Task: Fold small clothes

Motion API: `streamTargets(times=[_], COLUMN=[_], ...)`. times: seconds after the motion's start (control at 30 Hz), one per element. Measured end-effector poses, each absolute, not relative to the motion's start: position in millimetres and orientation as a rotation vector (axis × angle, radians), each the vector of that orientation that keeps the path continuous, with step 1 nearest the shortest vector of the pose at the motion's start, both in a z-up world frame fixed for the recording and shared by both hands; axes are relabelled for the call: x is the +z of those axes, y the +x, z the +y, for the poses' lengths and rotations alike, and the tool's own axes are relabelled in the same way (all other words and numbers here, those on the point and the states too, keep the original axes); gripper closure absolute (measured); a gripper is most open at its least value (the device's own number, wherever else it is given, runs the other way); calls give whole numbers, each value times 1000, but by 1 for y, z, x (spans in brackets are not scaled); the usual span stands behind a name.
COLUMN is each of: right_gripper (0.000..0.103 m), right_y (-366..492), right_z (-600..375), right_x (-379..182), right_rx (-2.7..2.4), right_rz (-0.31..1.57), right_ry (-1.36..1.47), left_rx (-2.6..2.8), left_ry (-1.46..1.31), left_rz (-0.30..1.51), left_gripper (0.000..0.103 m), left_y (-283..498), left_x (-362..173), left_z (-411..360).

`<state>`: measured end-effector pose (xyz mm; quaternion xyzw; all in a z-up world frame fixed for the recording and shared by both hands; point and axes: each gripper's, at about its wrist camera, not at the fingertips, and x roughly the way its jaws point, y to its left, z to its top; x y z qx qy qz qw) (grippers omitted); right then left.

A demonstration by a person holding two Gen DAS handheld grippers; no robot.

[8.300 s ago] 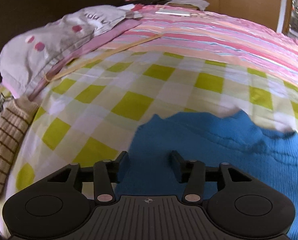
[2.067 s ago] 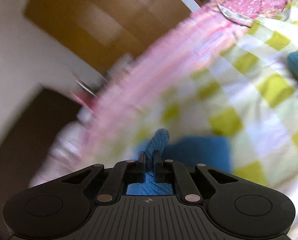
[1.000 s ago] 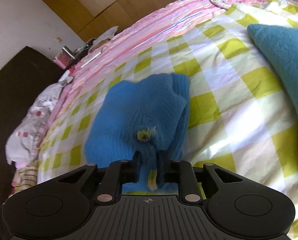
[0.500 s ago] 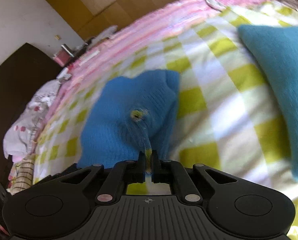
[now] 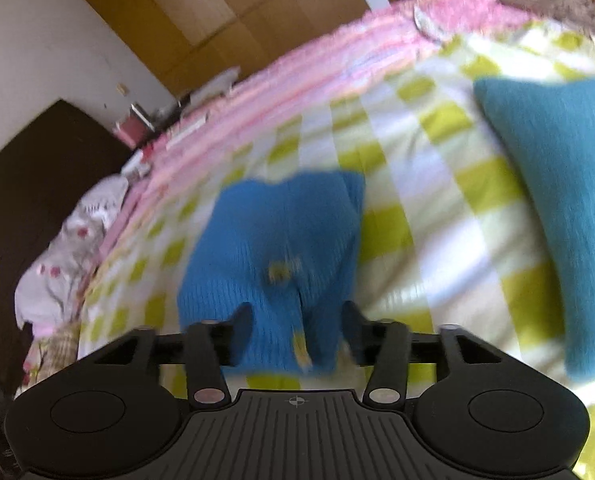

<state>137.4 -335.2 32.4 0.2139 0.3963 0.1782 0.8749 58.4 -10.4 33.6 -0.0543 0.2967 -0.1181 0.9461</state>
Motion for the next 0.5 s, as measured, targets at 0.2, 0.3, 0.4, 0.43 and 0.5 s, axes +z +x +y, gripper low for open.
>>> streamTargets(times=[0.2, 0.3, 0.4, 0.43, 0.5], right_gripper=[44, 40, 40, 40, 38], right_y=[187, 204, 213, 214, 215], right_z=[-317, -312, -306, -306, -306], right_x=[16, 3, -10, -15, -19], right_rx=[333, 335, 333, 349, 364], right_rz=[826, 844, 886, 897, 904], right_ry=[461, 451, 439, 453, 475], left_rx=[-267, -261, -258, -259, -272], left_ry=[-179, -207, -234, -250, -296], left_rz=[580, 629, 659, 667, 680], left_gripper=[44, 42, 32, 31, 30], left_y=[109, 133, 143, 145, 147], left_x=[30, 15, 3, 0, -4], left_z=[-24, -30, -30, -29, -25])
